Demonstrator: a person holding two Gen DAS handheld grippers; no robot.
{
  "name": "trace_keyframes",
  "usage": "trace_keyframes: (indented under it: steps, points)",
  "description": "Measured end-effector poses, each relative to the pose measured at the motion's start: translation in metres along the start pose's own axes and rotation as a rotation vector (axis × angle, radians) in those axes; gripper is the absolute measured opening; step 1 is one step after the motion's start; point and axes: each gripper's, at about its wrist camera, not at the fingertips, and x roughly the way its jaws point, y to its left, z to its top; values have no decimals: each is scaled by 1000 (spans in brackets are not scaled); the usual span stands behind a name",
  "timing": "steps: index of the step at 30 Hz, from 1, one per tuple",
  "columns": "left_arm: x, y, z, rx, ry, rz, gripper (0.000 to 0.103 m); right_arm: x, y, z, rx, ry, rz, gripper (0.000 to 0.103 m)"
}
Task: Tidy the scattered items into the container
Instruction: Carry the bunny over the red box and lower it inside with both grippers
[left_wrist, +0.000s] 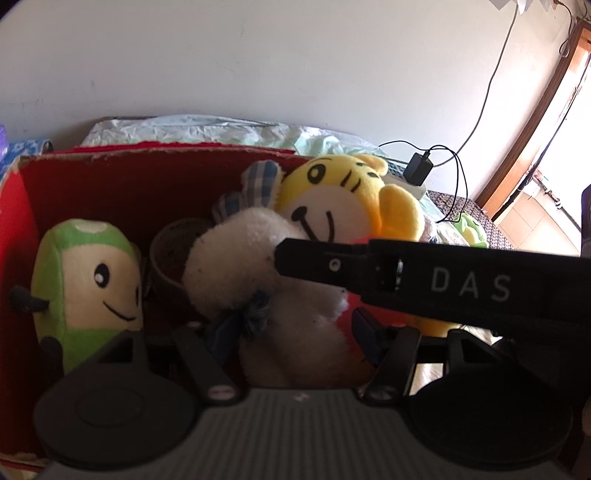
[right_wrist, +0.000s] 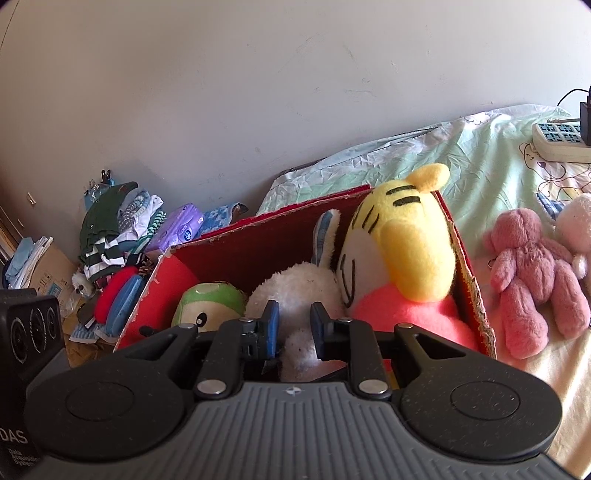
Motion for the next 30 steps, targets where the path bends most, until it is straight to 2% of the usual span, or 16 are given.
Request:
trace_keyframes:
  steps: [6, 12, 20, 28, 30]
  points:
    - [-4, 1, 0, -19, -7, -18, 71, -5, -6, 3, 40, -13, 26, 22]
    - [-17, 7, 6, -35, -31, -6, 71, -10, -3, 2, 30, -26, 42, 24]
    - [-20, 8, 2, -33, -17, -7, 71, -7, -3, 1, 16, -17, 19, 24]
    - [-13, 12, 4, -50, 31, 62, 71, -5, -3, 1, 0, -3, 4, 23]
    - [-11, 12, 4, -54, 48, 91, 77, -4, -3, 0, -5, 1, -1, 22]
